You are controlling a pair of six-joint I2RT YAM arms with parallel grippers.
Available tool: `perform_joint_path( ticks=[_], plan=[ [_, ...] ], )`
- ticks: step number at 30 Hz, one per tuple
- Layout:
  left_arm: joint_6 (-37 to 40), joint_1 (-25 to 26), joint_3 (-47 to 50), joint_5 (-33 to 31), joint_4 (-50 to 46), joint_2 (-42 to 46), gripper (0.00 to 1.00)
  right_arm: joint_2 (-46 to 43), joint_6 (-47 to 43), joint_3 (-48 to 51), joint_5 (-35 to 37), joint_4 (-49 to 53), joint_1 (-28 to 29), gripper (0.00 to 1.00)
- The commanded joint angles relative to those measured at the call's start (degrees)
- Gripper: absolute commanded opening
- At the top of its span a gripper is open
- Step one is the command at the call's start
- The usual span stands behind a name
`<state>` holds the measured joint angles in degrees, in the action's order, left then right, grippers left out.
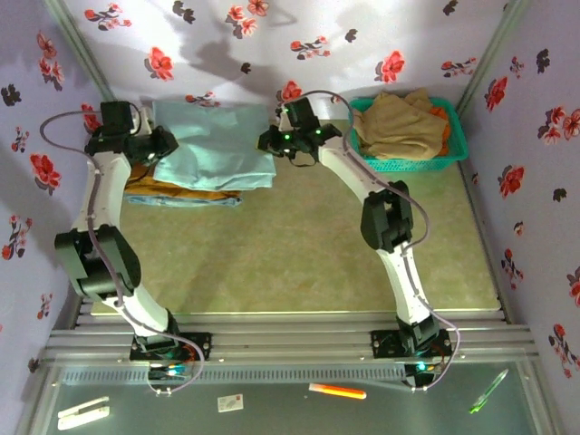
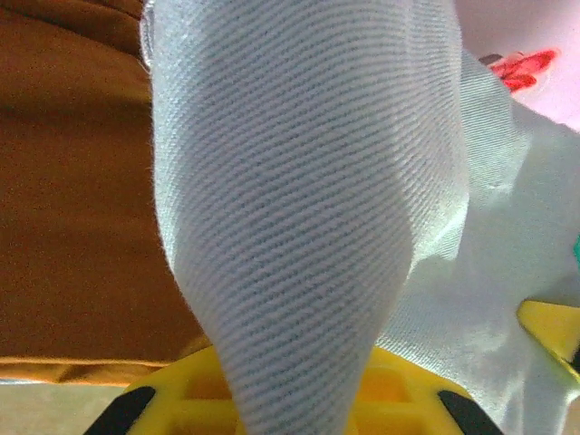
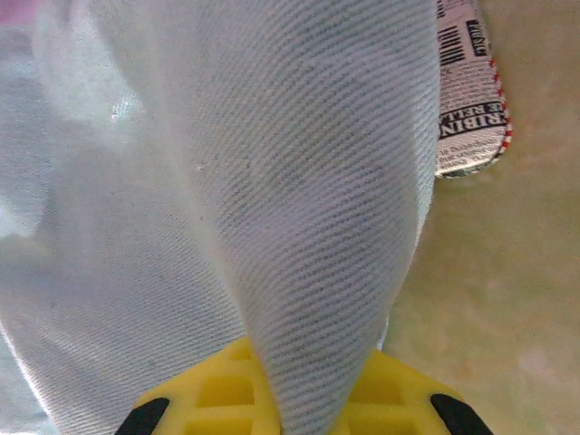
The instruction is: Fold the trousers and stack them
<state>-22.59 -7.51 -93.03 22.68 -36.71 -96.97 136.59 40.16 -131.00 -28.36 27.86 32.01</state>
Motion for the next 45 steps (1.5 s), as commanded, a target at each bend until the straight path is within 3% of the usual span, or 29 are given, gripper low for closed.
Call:
perform_joint_path(
  ticks=[1,5,9,21,24,26,28,29,31,34,39,43,45],
  plan=[
    [3.0,-4.3,-5.5,-3.5,2.3,-1.3,0.00,2.8,2.1,-6.5,-0.7,3.9,0.5,0.00],
    [1.1,-9.2,-7.3,-0.7,2.9,-3.1,0.00,7.3,4.9,-13.0,-0.7,4.0,2.1,0.00],
    [3.1,-10.8,-8.9,-1.0,1.3,-3.9,0.00,11.6,8.4,-18.9,-1.1,4.7,2.6,0.00],
    [-0.1,-16.6,-9.3,-0.3,5.0,-12.5,0.00,21.4,15.1,-25.0,-2.6,-2.7,1.8,0.00],
    [0.6,-17.0,-8.6,-2.4,5.7,-13.8,0.00,23.7,15.8,-25.8,-3.7,-3.2,1.6,0.16],
    [1.1,-17.5,-8.9,-2.6,6.0,-15.5,0.00,24.6,15.5,-25.7,-4.1,-3.7,1.5,0.42],
    [1.8,-17.9,-9.5,-2.7,5.3,-17.3,0.10,24.9,15.1,-25.6,-4.2,-3.7,1.2,0.54],
    [2.4,-18.0,-10.0,-3.3,4.5,-18.3,0.21,24.9,14.8,-25.6,-4.3,-3.5,0.9,0.57],
    [3.4,-18.3,-11.1,-4.9,2.9,-20.0,0.54,24.5,13.7,-25.5,-4.6,-2.2,0.3,0.60],
    [4.5,-19.0,-11.9,-5.1,2.8,-22.0,0.77,22.8,11.3,-24.6,-5.7,0.5,-0.5,0.60],
    [3.1,-19.1,-14.6,-6.1,0.6,-23.9,0.83,17.0,6.4,-20.2,-6.2,3.7,-0.2,0.60],
    [0.2,-18.3,-13.0,-7.3,0.3,-18.3,0.82,10.9,2.7,-16.2,-5.3,6.6,-0.2,0.60],
    [-1.1,-17.6,-13.7,-10.8,-1.5,-15.4,0.83,7.2,1.4,-12.7,-4.5,6.2,-0.1,0.60]
  ],
)
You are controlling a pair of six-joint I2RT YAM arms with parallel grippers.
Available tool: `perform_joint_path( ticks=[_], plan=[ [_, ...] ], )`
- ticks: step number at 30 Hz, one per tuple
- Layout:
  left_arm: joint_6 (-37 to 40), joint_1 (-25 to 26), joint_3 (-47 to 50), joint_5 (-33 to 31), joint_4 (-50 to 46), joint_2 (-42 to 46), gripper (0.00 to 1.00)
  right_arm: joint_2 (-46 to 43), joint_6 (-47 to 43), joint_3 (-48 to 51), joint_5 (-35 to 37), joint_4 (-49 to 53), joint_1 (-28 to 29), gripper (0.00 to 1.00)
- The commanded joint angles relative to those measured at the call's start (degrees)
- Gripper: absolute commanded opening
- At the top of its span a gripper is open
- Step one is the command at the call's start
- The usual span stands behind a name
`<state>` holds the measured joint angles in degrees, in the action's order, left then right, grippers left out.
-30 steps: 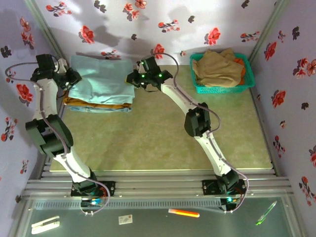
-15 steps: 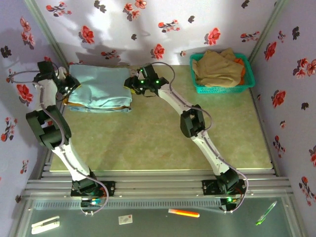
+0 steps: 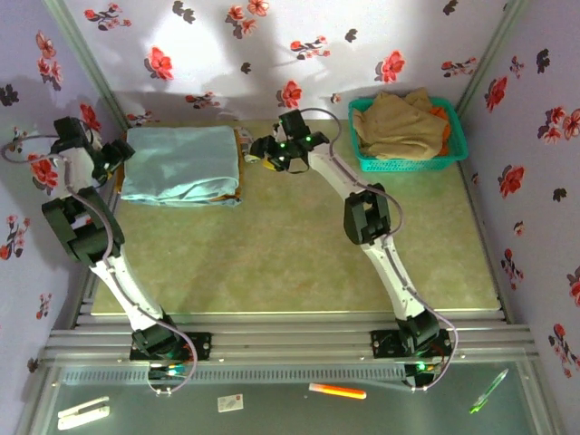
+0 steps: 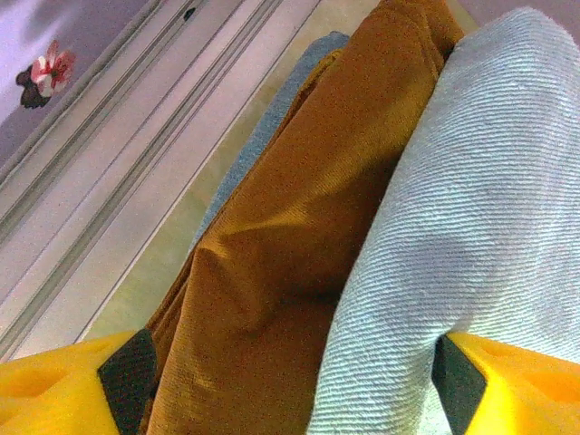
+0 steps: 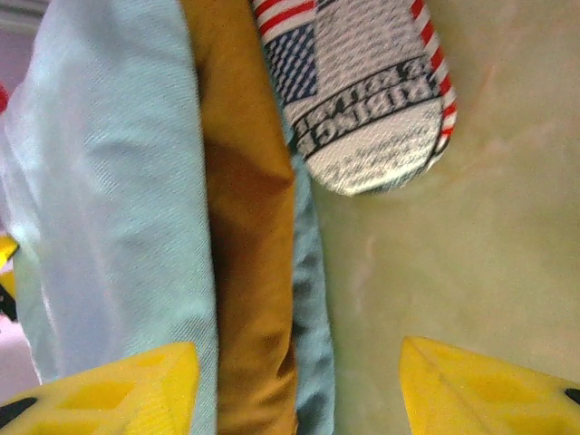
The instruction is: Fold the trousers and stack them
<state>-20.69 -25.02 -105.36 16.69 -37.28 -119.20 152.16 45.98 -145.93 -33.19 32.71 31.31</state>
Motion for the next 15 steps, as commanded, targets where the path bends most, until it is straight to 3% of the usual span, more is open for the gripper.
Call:
perform_joint_path(
  ticks=[1,4,7,9,12,13,15],
  plan=[
    [-3.4,0.3,-2.0,-6.2,-2.1,8.3,0.83,-10.2,-5.0,4.2,0.9,1.2,0.7,0.60],
    [-2.7,2.8,-4.0,-10.6,-6.7,11.5,0.82,-15.5,-6.8,10.0,1.7,1.3,0.9,0.60],
    [-2.1,6.7,-3.7,-12.9,-9.7,15.1,0.70,-21.5,-8.0,18.4,2.7,-0.2,1.0,0.60],
    [-2.6,9.8,0.7,-13.3,-8.8,18.6,0.52,-25.8,-8.5,25.0,3.8,-2.4,1.0,0.51],
    [-6.3,14.8,13.2,-14.2,-1.4,25.7,0.05,-32.0,-8.0,35.3,3.3,-7.4,0.9,0.27],
    [-8.0,16.4,18.6,-14.4,3.0,28.1,0.00,-34.0,-7.3,39.0,3.1,-10.0,0.9,0.22],
    [-11.0,18.2,26.6,-14.7,10.3,29.8,0.00,-36.8,-6.4,44.1,3.1,-12.6,0.8,0.14]
  ],
)
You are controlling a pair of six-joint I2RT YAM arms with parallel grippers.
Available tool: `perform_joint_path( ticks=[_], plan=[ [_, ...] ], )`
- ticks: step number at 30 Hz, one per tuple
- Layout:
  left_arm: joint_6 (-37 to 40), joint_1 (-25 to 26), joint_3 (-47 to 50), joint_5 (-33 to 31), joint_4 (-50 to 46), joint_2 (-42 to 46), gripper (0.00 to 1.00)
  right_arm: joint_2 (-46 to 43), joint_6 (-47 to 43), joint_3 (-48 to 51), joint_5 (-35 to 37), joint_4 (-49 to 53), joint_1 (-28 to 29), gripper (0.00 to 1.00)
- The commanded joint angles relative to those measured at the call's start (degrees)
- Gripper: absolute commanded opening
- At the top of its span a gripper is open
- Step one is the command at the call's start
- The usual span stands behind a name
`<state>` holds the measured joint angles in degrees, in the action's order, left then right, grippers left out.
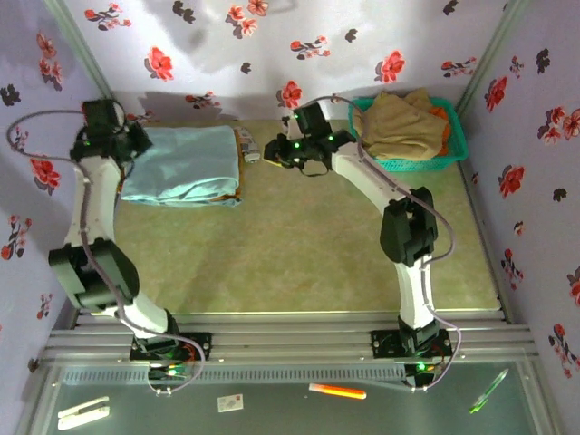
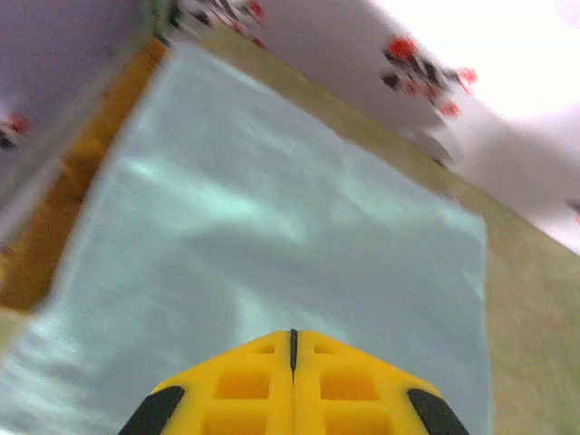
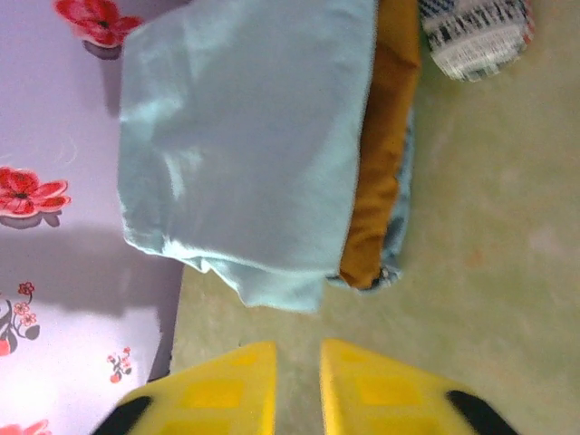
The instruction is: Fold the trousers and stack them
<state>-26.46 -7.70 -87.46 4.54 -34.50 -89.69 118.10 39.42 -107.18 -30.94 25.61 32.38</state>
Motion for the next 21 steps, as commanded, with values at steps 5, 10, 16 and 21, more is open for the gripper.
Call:
perform_joint_path(
  ticks=[5,10,16,21],
  plan=[
    [-7.1,1.1,14.2,-2.1,18.5,-6.6,0.00,-8.0,0.3,15.4,0.0,-8.5,-1.7,0.05],
    [-5.6,-0.2,6.3,-0.8,14.2,-17.2,0.00,-14.6,2.4,24.3,-0.9,-11.1,-4.7,0.01],
    [-6.7,1.3,12.6,-0.3,14.7,-5.3,0.00,-23.2,0.6,29.4,1.5,-8.8,-6.0,0.03],
    [-9.1,12.5,23.9,-3.6,16.5,7.6,0.00,-30.0,0.0,34.8,5.3,-7.7,-6.7,0.31]
  ],
)
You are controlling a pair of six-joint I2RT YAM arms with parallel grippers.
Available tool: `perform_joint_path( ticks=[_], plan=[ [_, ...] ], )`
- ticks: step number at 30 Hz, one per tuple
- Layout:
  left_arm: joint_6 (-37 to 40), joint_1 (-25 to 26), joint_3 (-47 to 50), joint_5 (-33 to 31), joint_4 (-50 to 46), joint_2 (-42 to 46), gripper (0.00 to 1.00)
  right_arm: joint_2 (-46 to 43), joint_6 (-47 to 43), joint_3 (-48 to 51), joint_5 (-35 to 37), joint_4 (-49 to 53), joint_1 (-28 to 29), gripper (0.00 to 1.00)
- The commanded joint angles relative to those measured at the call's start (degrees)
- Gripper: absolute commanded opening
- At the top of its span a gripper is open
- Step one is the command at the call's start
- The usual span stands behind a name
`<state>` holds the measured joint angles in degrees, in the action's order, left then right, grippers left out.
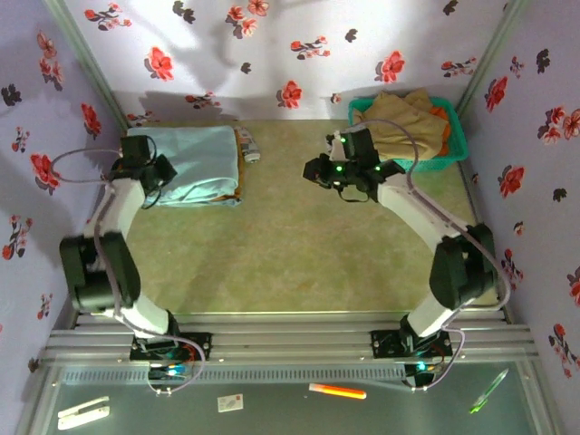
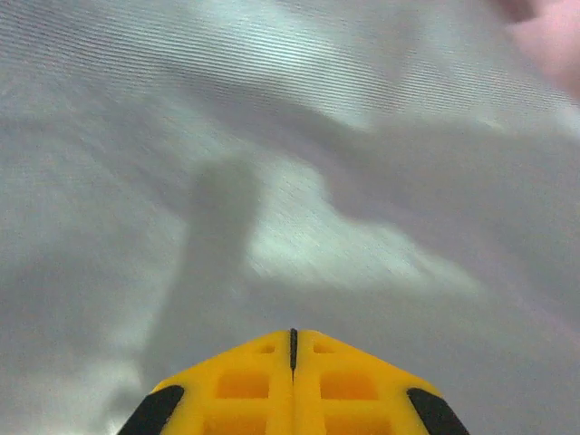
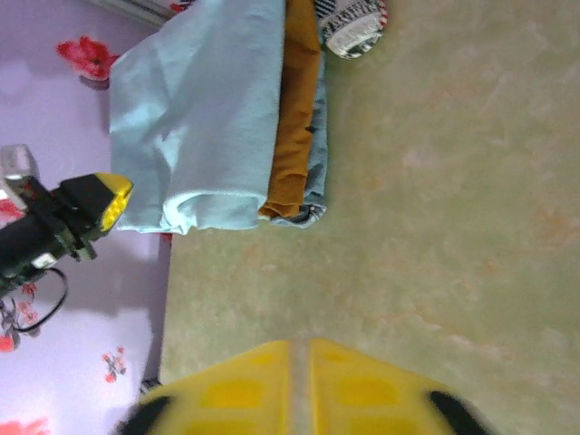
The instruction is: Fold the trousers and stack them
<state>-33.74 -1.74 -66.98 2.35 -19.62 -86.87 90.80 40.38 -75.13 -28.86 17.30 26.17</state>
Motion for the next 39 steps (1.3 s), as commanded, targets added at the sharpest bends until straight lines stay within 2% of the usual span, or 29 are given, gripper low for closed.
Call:
perform_joint_path(
  ticks=[1,3,4,7,8,9,11,12,15,18,21,26,30,35,39],
  plan=[
    [-2.5,10.1,4.9,-2.4,2.0,5.3,0.00,-3.8,-1.3,4.2,4.0,1.1,-0.7,0.48],
    [-4.7,16.8,7.4,-3.7,4.9,4.5,0.00,-5.9,-1.4,6.9,5.1,1.2,-1.3,0.62],
    [-6.1,20.1,8.2,-5.5,6.6,3.3,0.04,-7.0,-1.4,8.5,5.7,0.9,-1.6,0.67],
    [-6.7,27.3,5.1,-11.1,6.7,-3.7,0.16,-9.8,-1.3,12.2,6.2,0.6,-2.6,0.72],
    [-6.8,28.6,3.5,-11.1,6.7,-7.0,0.16,-10.8,-1.4,13.4,6.2,0.6,-2.8,0.72],
    [-6.7,29.6,2.3,-11.2,6.7,-9.9,0.14,-11.4,-1.5,14.1,6.2,0.9,-3.1,0.73],
    [-7.4,30.7,0.4,-12.5,6.7,-15.3,0.01,-12.8,-2.3,15.4,6.4,1.7,-3.8,0.73],
    [-8.0,30.8,0.3,-13.7,7.2,-17.1,0.00,-13.5,-2.6,15.8,6.6,2.2,-4.2,0.73],
    [-8.6,28.9,1.0,-16.3,10.2,-21.7,0.00,-15.1,-3.6,17.1,6.5,3.0,-5.4,0.73],
    [-7.8,24.1,1.0,-15.7,10.3,-23.6,0.00,-16.0,-4.5,18.1,5.9,3.3,-6.0,0.73],
    [-6.4,18.9,0.6,-12.7,9.9,-22.7,0.00,-16.0,-5.1,18.8,4.9,2.9,-6.0,0.73],
    [-4.2,10.6,-4.8,-7.9,4.3,-27.0,0.00,-14.7,-5.2,18.9,4.0,1.2,-6.2,0.73],
    [-1.9,5.3,-8.7,0.9,3.0,-30.5,0.00,-13.7,-5.0,18.2,3.4,0.5,-6.4,0.73],
    [3.9,4.0,-14.8,6.2,-0.1,-33.1,0.00,-12.6,-4.6,17.5,2.6,-0.5,-6.4,0.73],
    [4.2,7.4,-5.0,4.5,5.3,-23.2,0.00,-12.1,-4.3,17.4,2.6,-0.8,-6.4,0.73]
  ],
)
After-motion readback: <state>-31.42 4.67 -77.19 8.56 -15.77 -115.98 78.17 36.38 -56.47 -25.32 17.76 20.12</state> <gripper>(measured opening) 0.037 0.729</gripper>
